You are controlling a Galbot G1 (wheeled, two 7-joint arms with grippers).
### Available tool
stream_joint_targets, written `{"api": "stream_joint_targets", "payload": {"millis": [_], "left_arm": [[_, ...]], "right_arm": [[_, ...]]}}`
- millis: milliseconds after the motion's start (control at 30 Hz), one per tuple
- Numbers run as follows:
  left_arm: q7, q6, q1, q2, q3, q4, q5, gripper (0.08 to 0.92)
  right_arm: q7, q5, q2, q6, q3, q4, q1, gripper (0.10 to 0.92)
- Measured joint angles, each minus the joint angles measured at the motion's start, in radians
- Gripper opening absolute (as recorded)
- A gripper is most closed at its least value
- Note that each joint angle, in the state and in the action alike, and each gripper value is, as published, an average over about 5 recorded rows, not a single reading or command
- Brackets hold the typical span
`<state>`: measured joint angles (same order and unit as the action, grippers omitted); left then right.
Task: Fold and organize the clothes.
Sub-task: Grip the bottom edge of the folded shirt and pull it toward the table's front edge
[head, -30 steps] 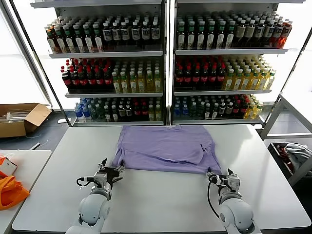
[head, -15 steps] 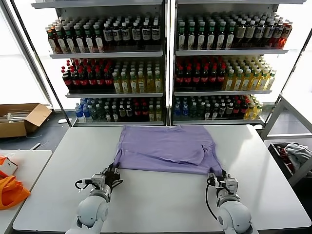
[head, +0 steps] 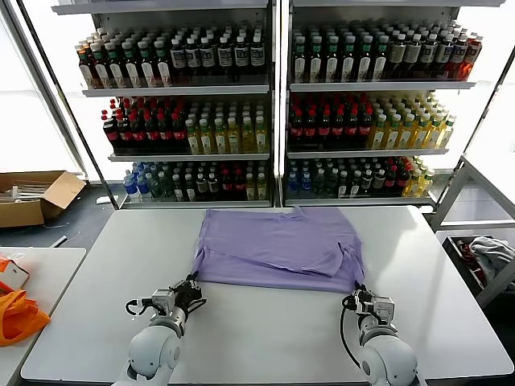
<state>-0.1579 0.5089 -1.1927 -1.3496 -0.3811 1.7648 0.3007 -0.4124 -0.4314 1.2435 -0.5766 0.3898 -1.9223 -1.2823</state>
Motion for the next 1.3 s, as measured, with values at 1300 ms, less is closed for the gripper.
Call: {"api": "stream_joint_targets", "payload": {"millis": [1300], "left_arm": [[-0.043, -0.097, -0.517, -0.043, -0.036, 0.417, -0.18, 0.086]], "right_arm": [[-0.075, 0.095, -0.124, -0.001, -0.009, -0.277, -0.365, 0.125]]}}
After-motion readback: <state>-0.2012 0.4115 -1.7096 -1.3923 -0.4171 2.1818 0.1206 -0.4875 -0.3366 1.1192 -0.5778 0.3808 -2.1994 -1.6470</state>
